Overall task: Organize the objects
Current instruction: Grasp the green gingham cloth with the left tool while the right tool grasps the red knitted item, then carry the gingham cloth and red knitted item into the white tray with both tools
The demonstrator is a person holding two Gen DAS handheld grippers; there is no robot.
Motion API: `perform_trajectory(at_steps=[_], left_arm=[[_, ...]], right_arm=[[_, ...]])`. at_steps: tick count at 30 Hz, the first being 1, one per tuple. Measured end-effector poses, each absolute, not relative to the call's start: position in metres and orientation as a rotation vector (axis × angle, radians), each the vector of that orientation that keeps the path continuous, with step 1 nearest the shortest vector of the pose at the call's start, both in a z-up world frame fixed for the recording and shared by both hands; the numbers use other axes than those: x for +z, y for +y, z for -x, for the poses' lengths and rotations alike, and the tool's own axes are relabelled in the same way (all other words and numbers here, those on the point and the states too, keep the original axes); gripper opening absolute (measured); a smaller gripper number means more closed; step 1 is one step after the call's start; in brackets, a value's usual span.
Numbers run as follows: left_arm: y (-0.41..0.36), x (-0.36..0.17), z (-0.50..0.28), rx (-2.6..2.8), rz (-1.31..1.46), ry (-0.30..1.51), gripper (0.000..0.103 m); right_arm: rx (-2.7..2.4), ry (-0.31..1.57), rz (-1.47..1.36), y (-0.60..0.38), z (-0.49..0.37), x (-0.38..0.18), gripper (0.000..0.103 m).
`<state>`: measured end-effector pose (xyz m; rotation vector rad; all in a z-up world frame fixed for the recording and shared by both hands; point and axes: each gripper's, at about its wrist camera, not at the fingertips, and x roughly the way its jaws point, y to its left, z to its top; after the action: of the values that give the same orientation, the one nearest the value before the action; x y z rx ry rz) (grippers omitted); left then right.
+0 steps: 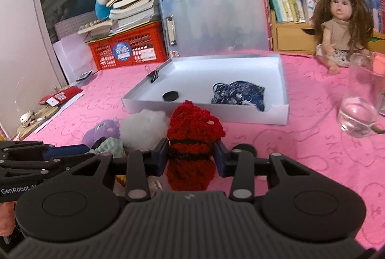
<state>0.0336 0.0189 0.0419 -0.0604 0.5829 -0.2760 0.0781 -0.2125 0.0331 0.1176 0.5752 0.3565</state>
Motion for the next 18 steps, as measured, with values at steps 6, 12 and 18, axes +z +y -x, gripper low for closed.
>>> perform_trajectory(at_steps=[6,12,18], left_arm=[[0.013,0.034,-0.032,-0.277,0.013,0.603,0.023],[0.013,0.023,-0.03,-0.272,-0.003,0.632,0.033],[0.012,0.011,-0.04,-0.273,0.016,0.684,0.04]], right_arm=[[0.323,0.571,-0.133,-0.223,-0.078,0.035,0.044],[0.31,0.589,-0.135,-0.227,-0.077,0.028,0.044],[0.302,0.595,-0.146,-0.229,-0.075,0.025,0.044]])
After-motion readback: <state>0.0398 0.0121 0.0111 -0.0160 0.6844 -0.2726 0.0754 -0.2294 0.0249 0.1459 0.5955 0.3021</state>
